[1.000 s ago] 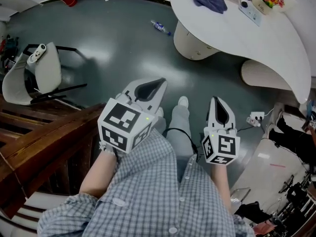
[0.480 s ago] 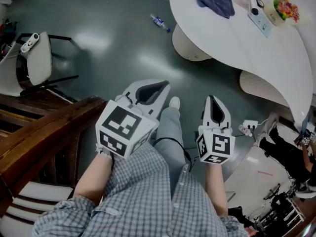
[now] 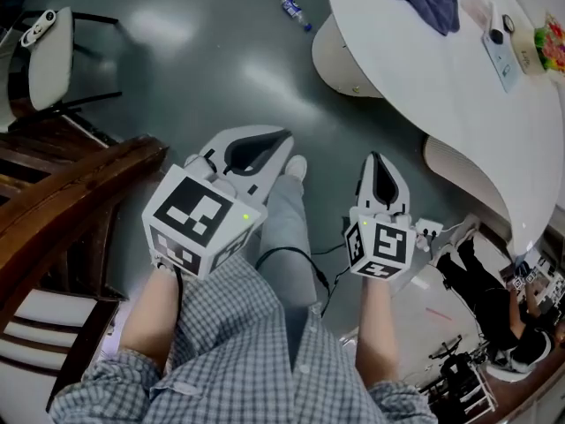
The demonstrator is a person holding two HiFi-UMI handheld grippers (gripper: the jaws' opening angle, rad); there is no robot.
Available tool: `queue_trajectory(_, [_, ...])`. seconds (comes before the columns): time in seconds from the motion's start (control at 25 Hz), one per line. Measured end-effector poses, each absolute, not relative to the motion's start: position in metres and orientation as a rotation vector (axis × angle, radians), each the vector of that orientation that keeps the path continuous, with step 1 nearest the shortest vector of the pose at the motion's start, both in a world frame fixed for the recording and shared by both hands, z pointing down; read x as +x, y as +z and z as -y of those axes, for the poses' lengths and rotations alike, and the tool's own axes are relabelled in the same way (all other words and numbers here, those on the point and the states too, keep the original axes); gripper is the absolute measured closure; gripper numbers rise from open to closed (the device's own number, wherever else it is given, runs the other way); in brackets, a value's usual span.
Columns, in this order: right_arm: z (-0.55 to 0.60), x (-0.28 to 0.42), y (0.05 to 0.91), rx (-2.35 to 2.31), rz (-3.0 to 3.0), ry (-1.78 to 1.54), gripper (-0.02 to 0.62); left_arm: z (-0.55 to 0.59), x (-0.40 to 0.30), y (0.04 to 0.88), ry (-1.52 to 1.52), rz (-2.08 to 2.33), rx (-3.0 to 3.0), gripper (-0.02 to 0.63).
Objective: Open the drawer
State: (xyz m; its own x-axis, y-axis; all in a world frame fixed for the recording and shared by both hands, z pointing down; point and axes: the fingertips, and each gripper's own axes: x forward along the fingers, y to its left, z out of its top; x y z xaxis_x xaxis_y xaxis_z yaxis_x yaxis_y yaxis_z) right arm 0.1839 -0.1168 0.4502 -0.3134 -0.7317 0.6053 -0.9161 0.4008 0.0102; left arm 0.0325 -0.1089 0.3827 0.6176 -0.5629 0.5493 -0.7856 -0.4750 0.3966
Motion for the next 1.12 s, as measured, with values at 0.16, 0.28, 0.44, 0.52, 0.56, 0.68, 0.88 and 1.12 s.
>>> queue_trajectory(0.16, [0.135,0.187,0.472,1.430,2.133,0.542,0.584,0.115,0.034,0.405,0.448,1.074,2.187,0.603])
queue_trajectory(0.28, [0.152,0.184,0.487,1.446,2.126,0.515,0.584,0.121,0.032,0.422,0.445,1.076,2.176,0.603])
queue_trajectory(0.44, [0.174,0.189,0.508,1.459,2.110,0.506,0.584,0.128,0.033,0.443,0.422,1.088,2.136,0.603])
queue_trajectory(0.52, [0.185,0.197,0.520,1.484,2.091,0.505,0.584,0.132,0.035,0.451,0.435,1.088,2.137,0.603])
queue_trajectory(0.56, [0.190,0.201,0.526,1.496,2.082,0.505,0.584,0.134,0.036,0.455,0.440,1.088,2.139,0.603])
queue_trajectory(0.68, [0.207,0.215,0.545,1.531,2.054,0.521,0.584,0.137,0.039,0.465,0.442,1.088,2.144,0.603])
queue_trajectory(0.88, [0.225,0.234,0.571,1.622,1.984,0.541,0.583,0.128,0.041,0.482,0.463,1.068,2.128,0.603])
queue_trajectory(1.12, [0.241,0.245,0.597,1.635,1.932,0.570,0.499,0.124,0.037,0.494,0.462,1.083,2.103,0.603])
